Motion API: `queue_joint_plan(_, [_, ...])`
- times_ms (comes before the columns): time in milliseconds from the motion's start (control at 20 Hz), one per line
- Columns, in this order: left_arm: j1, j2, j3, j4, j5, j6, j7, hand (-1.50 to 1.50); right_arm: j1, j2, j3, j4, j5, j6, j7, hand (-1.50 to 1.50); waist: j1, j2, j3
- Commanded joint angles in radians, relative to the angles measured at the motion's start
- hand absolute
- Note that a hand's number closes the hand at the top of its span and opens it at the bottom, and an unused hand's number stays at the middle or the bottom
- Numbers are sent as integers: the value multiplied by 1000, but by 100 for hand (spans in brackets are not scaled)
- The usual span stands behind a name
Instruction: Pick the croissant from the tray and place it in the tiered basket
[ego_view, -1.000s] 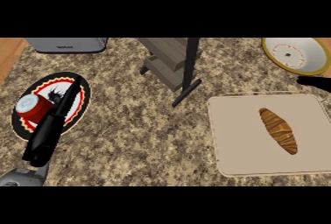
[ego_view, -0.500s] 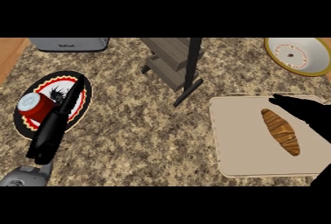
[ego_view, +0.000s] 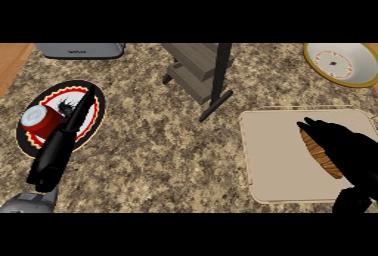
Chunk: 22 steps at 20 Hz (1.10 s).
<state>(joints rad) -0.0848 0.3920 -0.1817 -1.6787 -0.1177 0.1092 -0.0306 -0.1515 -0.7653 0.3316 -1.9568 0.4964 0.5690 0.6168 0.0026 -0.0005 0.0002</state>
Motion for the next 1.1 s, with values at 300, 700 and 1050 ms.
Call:
queue_joint_plan(300, [45, -65, 27, 37, -59, -29, -66, 0, -17, 34, -48, 105, 127, 119, -99, -150, 0, 0, 0])
queue_joint_plan(700, [-46, -54, 114, 64, -43, -111, -11, 0, 23, 92, -75, 233, 281, 31, -205, -150, 0, 1, 0])
queue_joint_plan(1050, [-25, -113, 99, 90, -109, -87, -64, 0, 44, 91, -181, 256, 346, -66, -329, -150, -3, 1, 0])
